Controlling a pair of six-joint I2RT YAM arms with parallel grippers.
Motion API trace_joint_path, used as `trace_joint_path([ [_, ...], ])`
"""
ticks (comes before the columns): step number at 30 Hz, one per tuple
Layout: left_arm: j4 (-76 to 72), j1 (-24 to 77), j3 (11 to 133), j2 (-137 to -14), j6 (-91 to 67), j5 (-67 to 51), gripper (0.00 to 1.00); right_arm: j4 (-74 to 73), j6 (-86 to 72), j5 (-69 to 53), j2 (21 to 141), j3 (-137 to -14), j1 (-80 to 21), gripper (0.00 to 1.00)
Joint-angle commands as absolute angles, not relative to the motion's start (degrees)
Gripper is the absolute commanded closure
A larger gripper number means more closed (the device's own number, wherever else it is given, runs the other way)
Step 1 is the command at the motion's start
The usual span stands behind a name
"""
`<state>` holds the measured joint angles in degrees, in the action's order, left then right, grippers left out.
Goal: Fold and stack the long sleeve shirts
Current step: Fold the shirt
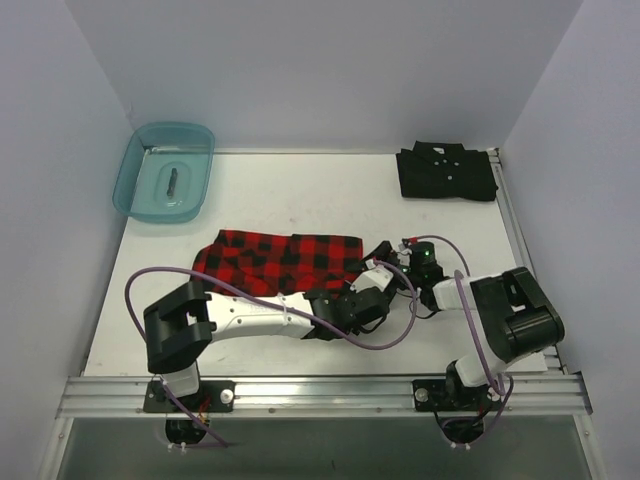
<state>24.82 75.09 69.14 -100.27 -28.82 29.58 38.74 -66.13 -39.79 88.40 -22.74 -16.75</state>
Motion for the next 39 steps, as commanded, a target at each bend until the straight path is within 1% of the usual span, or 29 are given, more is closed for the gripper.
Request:
trace_joint_path([
  [1, 20.74, 74.27, 69.52, -96.51, -31.37, 27.78, 0.94, 42.35, -68.37, -38.85, 93.33, -22.15, -19.15, 0.14],
  [7, 18.55, 73.30, 69.34, -95.80, -32.17, 25.75, 0.93, 45.08, -68.47, -38.85, 96.94, -22.85, -21.18, 0.20],
  [9, 18.28, 73.30, 69.43, -95.97, -32.43, 24.70, 0.93, 45.09, -67.94, -38.67, 97.64, -23.20, -21.18, 0.26],
  [10, 18.28, 73.39, 69.35, -96.15, -32.69, 24.26, 0.92, 44.91, -67.07, -38.67, 97.91, -23.73, -21.18, 0.32],
  [12, 18.28, 73.39, 68.91, -96.15, -33.31, 23.65, 0.90, 44.39, -66.53, -38.50, 98.17, -24.17, -21.18, 0.39],
  [13, 18.28, 73.30, 68.38, -95.89, -33.92, 23.38, 0.89, 44.30, -65.84, -38.50, 98.17, -24.08, -21.09, 0.49],
  [15, 18.11, 73.13, 67.77, -95.28, -34.80, 22.77, 0.79, 43.42, -64.87, -38.32, 97.48, -24.08, -20.83, 0.66],
  [16, 18.02, 73.13, 67.15, -94.40, -35.15, 22.33, 0.73, 41.76, -64.25, -38.15, 96.95, -24.17, -20.48, 0.82],
  [17, 17.93, 72.86, 66.80, -93.70, -35.59, 21.98, 0.67, 40.53, -62.59, -37.97, 96.33, -24.26, -20.30, 0.91],
  [18, 17.93, 72.60, 66.36, -92.91, -36.64, 21.19, 0.53, 38.95, -61.53, -37.79, 94.85, -24.43, -20.04, 0.97],
  [19, 17.84, 71.81, 65.92, -90.99, -37.09, 20.66, 0.47, 34.76, -60.31, -37.53, 93.88, -24.69, -19.52, 1.00],
  [20, 18.02, 71.28, 64.96, -89.66, -37.52, 20.05, 0.41, 32.45, -57.51, -37.53, 92.74, -25.39, -18.47, 1.00],
  [21, 18.02, 70.50, 64.26, -88.34, -38.49, 18.30, 0.31, 30.17, -55.91, -37.62, 90.29, -25.84, -17.59, 1.00],
  [23, 18.46, 67.25, 61.98, -83.60, -39.55, 15.92, 0.21, 20.08, -49.09, -37.71, 87.73, -28.63, -14.87, 1.00],
  [24, 18.81, 65.93, 61.18, -81.84, -40.42, 13.82, 0.16, 11.69, -46.09, -37.44, 85.19, -29.96, -13.98, 1.00],
  [26, 20.30, 61.56, 58.55, -76.22, -40.78, 11.61, 0.15, 3.38, -40.72, -36.31, 83.07, -33.03, -11.18, 1.00],
  [27, 21.00, 60.04, 57.58, -74.37, -40.61, 11.25, 0.14, -4.84, -35.47, -35.86, 81.58, -36.35, -10.38, 1.00],
  [31, 24.69, 50.21, 51.69, -65.58, -39.46, 9.94, 0.14, -21.07, -25.59, -31.30, 79.46, -44.63, -7.21, 1.00],
  [32, 24.78, 45.92, 50.37, -64.52, -39.20, 8.63, 0.15, -23.53, -24.18, -28.42, 79.19, -46.56, -7.21, 1.00],
  [33, 24.79, 43.97, 47.66, -63.82, -38.85, 8.18, 0.17, -27.64, -22.08, -27.00, 79.02, -49.63, -7.21, 1.00],
  [35, 24.35, 39.32, 45.36, -62.58, -38.59, 7.30, 0.21, -30.75, -20.40, -24.36, 79.54, -52.72, -7.21, 1.00],
  [36, 23.74, 38.07, 43.61, -62.67, -38.24, 6.42, 0.22, -33.37, -19.61, -23.56, 79.89, -53.95, -7.12, 1.00],
  [37, 22.08, 37.10, 42.81, -63.45, -38.32, 5.63, 0.26, -34.62, -18.47, -22.51, 80.33, -56.66, -7.12, 1.00],
  [39, 19.79, 35.25, 41.49, -65.99, -38.85, 3.17, 0.28, -37.25, -17.15, -20.58, 81.91, -58.88, -7.47, 1.00],
])
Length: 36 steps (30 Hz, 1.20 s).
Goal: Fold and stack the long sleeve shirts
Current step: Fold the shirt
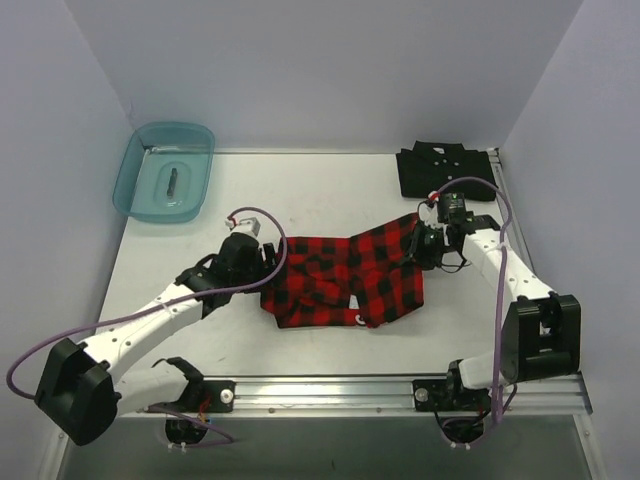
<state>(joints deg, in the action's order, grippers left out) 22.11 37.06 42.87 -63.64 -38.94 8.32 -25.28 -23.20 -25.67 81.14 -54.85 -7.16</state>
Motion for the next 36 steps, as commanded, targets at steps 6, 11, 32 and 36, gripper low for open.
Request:
trace_joint_path([
  [6, 14.68, 33.40, 39.99, -73.72, -41.57, 2.20, 0.31, -42.88, -15.64, -10.56, 83.32, -65.73, -11.16, 1.00],
  [11, 11.43, 33.49, 40.08, -78.13, -44.38, -2.00, 0.41, -47.98, -15.56, -0.18, 86.57, -72.41, -16.96, 1.00],
  [32, -8.08, 39.29, 29.80, -82.35, -58.62, -3.08, 0.75, -65.56, -26.80, 33.39, 101.94, -91.83, -40.24, 1.00],
  [36, -11.59, 40.25, 28.83, -84.90, -60.55, -3.34, 0.77, -66.88, -29.79, 35.51, 106.95, -94.65, -45.17, 0.99],
])
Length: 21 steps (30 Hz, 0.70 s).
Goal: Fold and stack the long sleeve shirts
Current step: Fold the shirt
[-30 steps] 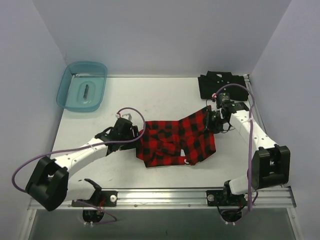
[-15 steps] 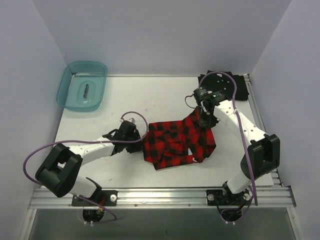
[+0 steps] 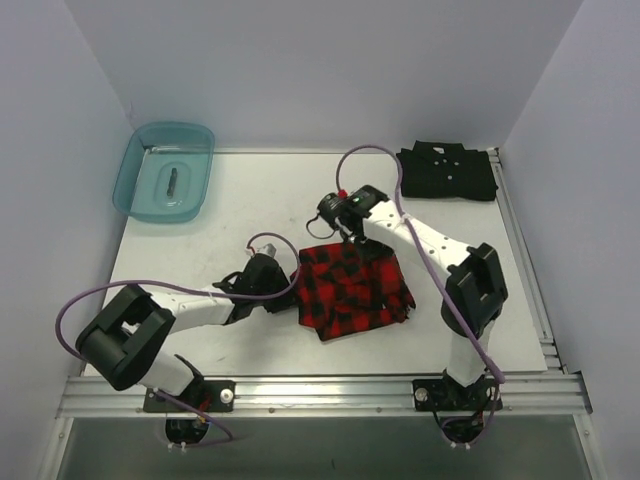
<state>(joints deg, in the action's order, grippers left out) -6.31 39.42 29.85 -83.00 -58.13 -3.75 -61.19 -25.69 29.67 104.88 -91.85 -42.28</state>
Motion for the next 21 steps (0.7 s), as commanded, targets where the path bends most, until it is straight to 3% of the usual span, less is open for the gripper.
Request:
trace_joint_path([
  [1, -12.21, 40.78, 28.57, -85.25, -60.90, -3.43, 0.78, -67.32, -30.49, 36.20, 108.88, -95.35, -45.87, 0.98],
  [8, -13.71, 41.75, 25.40, -85.08, -64.85, -1.50, 0.82, -69.17, -33.49, 37.26, 116.01, -100.89, -51.94, 0.95],
  [21, -12.66, 41.49, 16.70, -73.57, -71.37, 5.36, 0.83, -65.48, -33.93, 35.69, 122.17, -102.92, -57.92, 0.90],
])
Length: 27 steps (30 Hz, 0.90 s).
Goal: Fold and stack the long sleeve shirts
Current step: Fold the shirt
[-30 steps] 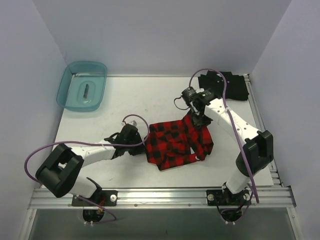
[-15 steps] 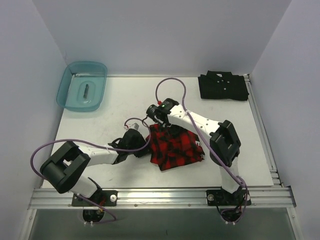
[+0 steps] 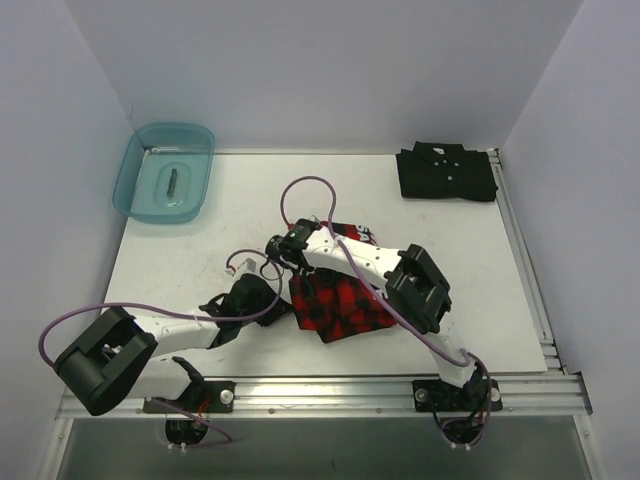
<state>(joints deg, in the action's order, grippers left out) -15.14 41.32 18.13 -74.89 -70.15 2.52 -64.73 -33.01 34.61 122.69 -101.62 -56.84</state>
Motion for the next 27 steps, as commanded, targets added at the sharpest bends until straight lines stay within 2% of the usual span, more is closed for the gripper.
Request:
trace_joint_path([
  [1, -12.66, 41.57, 16.44, -73.39, -71.54, 5.36, 0.83, -64.61, -33.66, 35.25, 121.91, -102.40, -58.27, 0.89],
  [6, -13.71, 41.57, 15.29, -73.04, -72.69, 5.45, 0.83, -57.58, -31.30, 30.51, 119.36, -98.10, -59.06, 0.81],
  [8, -13.80, 41.57, 15.38, -73.12, -72.69, 5.27, 0.83, -54.76, -30.33, 27.70, 118.48, -96.86, -59.15, 0.71],
  [13, -13.80, 41.57, 15.64, -72.95, -72.51, 5.10, 0.83, -51.86, -29.27, 25.14, 117.60, -93.96, -59.06, 0.65],
  [14, -13.71, 41.57, 15.64, -72.86, -72.34, 5.10, 0.83, -51.07, -29.09, 24.88, 117.42, -93.69, -59.15, 0.60],
  [17, -13.89, 41.57, 15.56, -72.60, -72.33, 5.10, 0.83, -49.49, -28.22, 23.03, 116.28, -92.46, -59.24, 0.54],
  [22, -13.89, 41.57, 15.73, -72.68, -72.25, 5.01, 0.83, -46.77, -28.74, 20.04, 113.56, -91.06, -59.06, 0.53],
  [25, -13.97, 41.66, 15.82, -72.25, -72.07, 4.92, 0.83, -45.01, -29.00, 18.99, 112.33, -90.70, -58.80, 0.58],
  [27, -13.89, 41.66, 15.91, -72.07, -71.98, 4.92, 0.83, -44.21, -28.92, 18.46, 111.71, -90.35, -58.45, 0.65],
])
